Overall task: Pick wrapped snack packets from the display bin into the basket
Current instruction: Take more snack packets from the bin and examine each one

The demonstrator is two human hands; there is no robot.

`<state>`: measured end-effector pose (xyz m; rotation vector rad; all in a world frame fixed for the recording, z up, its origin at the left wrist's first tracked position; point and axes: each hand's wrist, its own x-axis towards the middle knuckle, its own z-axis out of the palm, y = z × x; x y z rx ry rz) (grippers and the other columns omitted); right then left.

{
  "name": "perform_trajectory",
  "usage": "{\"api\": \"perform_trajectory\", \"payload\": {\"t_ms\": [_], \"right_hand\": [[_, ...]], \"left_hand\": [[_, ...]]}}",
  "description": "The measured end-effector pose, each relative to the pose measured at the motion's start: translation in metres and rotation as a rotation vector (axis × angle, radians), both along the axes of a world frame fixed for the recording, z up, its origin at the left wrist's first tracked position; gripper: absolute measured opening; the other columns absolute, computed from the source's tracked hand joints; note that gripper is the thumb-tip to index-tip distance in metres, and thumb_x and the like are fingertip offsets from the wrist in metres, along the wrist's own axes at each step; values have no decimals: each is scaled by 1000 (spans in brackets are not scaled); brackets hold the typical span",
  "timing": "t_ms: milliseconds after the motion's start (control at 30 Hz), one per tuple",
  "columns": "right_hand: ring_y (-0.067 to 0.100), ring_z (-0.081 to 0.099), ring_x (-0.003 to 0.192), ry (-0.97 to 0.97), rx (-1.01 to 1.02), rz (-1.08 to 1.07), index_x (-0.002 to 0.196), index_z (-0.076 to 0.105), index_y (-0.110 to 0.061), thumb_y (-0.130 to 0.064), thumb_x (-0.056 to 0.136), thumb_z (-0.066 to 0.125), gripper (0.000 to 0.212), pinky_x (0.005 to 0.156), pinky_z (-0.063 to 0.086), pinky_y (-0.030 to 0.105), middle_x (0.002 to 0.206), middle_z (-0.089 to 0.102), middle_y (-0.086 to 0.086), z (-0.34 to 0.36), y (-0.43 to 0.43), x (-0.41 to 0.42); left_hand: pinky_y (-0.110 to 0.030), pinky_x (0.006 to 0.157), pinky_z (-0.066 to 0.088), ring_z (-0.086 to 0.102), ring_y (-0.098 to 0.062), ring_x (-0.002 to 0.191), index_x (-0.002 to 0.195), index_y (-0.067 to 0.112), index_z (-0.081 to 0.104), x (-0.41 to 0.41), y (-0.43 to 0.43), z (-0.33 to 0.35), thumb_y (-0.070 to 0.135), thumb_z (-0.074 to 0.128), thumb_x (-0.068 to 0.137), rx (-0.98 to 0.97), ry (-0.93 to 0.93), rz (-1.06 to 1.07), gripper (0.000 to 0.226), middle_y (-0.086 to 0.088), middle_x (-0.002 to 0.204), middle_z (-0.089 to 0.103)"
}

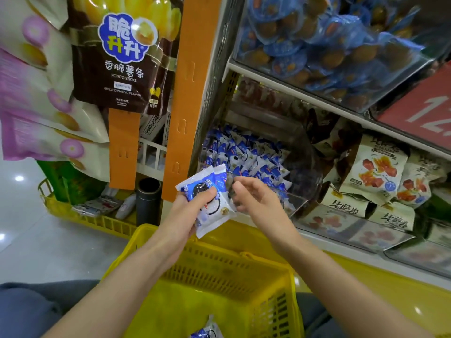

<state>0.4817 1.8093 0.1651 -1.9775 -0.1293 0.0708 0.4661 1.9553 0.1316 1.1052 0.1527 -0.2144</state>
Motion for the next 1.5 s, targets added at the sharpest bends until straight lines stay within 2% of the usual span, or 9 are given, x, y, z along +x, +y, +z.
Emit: {"api": "perform_trajectory", "payload": {"t_ms": [167, 367, 467, 567, 700, 967, 1167, 1233, 1500], "right_hand": [[-7, 54, 59, 109, -33, 116, 91, 68, -17, -33, 88, 60, 18, 56, 42, 5, 67, 63, -15, 2, -8, 7], [-8, 62, 70, -51, -18, -119, 91, 61, -32, -35, 86, 62, 5, 57, 46, 7, 81, 68, -17, 19, -26, 45], [3, 61, 69, -162, -14, -293, 103, 61, -18, -28, 88, 62, 19, 68, 53, 23, 82, 66, -7, 24, -38, 86], [11, 55, 79, -191, -160, -375, 115, 59, -2, -27, 86, 65, 39, 85, 52, 32, 81, 60, -1, 19, -44, 121], [11, 54, 89, -167, -406, -328, 122, 56, -3, -24, 85, 67, 44, 74, 41, 14, 103, 61, 7, 3, -43, 147], [23, 60, 99, 8, -796, -260, 110, 63, -4, -26, 87, 64, 32, 88, 49, 34, 109, 63, 11, 7, -38, 169], [15, 53, 69, 112, -927, -175, 90, 64, -11, -31, 84, 66, 20, 68, 50, 28, 76, 55, 2, 8, -36, 176], [8, 47, 59, 127, -902, -139, 81, 63, -14, -32, 83, 68, 20, 56, 41, 21, 69, 51, -4, 6, -35, 176], [29, 58, 72, 55, -724, -186, 69, 59, 1, -27, 87, 63, 34, 84, 51, 39, 77, 60, 21, -5, -17, 179]], "left_hand": [[-50, 93, 49, 67, -25, 99, 124, 17, 51, -4, -1, 5, 37, 63, 72, 71, -22, -94, 57, -7, 106, 71], [-43, 91, 52, 68, -19, 95, 119, 15, 54, 2, 5, 5, 27, 54, 91, 141, -24, -20, 30, -5, 104, 71], [-42, 92, 51, 67, -17, 97, 120, 16, 53, 7, 7, 4, 27, 53, 92, 180, -24, 19, 30, -5, 107, 70], [-41, 89, 52, 67, -17, 97, 121, 15, 52, 12, 7, 4, 29, 53, 92, 222, -25, 38, 32, -5, 108, 69], [-36, 87, 53, 66, -14, 98, 121, 18, 51, 15, 10, 4, 32, 54, 91, 235, -30, 36, 33, -4, 110, 67], [-21, 75, 51, 64, -8, 98, 120, 21, 50, 21, 10, 5, 33, 53, 91, 235, -53, 46, 32, 1, 111, 65], [-7, 56, 49, 64, -3, 93, 124, 20, 48, 22, 8, 6, 30, 53, 92, 187, -45, 56, 34, 3, 111, 65], [-7, 55, 48, 64, -1, 91, 124, 20, 48, 23, 8, 5, 29, 53, 92, 172, -49, 62, 34, 3, 111, 65], [-3, 53, 45, 61, 3, 86, 123, 19, 47, 24, 7, 5, 26, 52, 93, 152, -58, 83, 32, 5, 108, 63]]}}
